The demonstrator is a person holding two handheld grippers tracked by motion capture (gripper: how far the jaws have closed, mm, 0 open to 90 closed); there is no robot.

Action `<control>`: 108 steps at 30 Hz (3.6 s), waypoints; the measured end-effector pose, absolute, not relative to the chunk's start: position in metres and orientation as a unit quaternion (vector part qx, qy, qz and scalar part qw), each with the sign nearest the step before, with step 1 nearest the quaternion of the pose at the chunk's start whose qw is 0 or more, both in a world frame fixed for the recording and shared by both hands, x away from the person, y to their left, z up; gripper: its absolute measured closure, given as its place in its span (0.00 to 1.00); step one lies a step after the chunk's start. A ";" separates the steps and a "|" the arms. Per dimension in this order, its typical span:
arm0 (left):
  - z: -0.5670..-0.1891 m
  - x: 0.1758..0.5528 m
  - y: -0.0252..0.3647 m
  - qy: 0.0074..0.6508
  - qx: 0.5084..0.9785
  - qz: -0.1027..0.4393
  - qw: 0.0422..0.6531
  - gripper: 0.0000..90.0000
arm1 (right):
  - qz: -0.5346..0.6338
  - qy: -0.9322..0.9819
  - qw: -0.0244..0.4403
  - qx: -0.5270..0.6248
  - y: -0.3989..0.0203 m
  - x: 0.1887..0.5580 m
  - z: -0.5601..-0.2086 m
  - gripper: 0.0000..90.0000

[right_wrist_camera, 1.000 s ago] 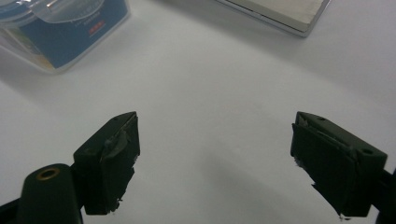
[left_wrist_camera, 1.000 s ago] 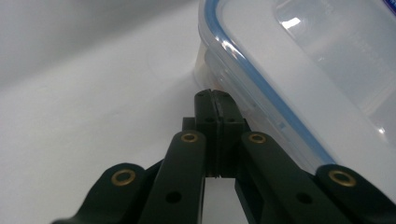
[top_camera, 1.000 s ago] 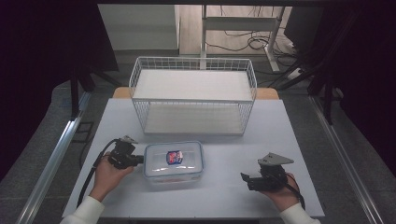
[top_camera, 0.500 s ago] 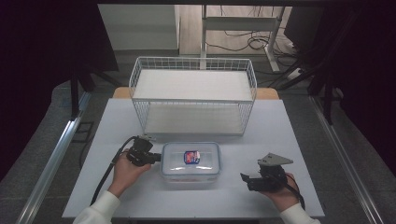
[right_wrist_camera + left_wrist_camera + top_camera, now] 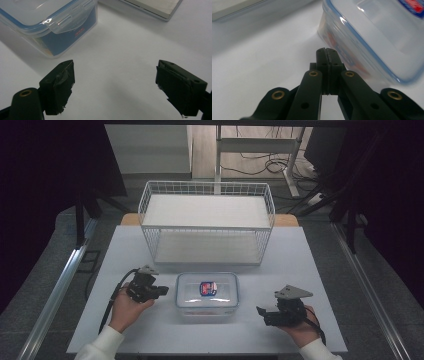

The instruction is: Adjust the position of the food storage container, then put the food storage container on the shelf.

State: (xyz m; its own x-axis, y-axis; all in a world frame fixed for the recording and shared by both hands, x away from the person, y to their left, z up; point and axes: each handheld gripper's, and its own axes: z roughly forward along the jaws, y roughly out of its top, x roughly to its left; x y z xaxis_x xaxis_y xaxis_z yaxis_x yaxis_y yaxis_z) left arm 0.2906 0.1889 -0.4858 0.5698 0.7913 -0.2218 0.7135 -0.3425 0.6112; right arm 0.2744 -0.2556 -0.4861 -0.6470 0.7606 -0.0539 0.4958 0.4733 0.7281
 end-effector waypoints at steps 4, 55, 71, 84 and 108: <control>-0.484 0.283 0.190 0.461 0.811 0.061 0.354 0.94 | 0.351 0.837 0.189 0.374 -0.254 0.274 -0.486 0.17; -0.504 0.295 0.184 0.507 0.710 -0.117 0.474 0.17 | 0.421 0.810 0.114 0.391 -0.227 0.269 -0.475 0.15; -0.526 0.306 0.172 0.509 0.697 -0.177 0.473 0.23 | 0.414 0.815 0.117 0.388 -0.225 0.270 -0.477 0.15; -0.525 0.306 0.175 0.513 0.698 -0.171 0.470 0.34 | 0.421 0.795 -0.041 0.435 -0.201 0.317 -0.492 0.15; -0.523 0.304 0.173 0.518 0.697 -0.162 0.470 0.34 | 0.434 0.735 -0.159 0.496 -0.198 0.340 -0.507 0.31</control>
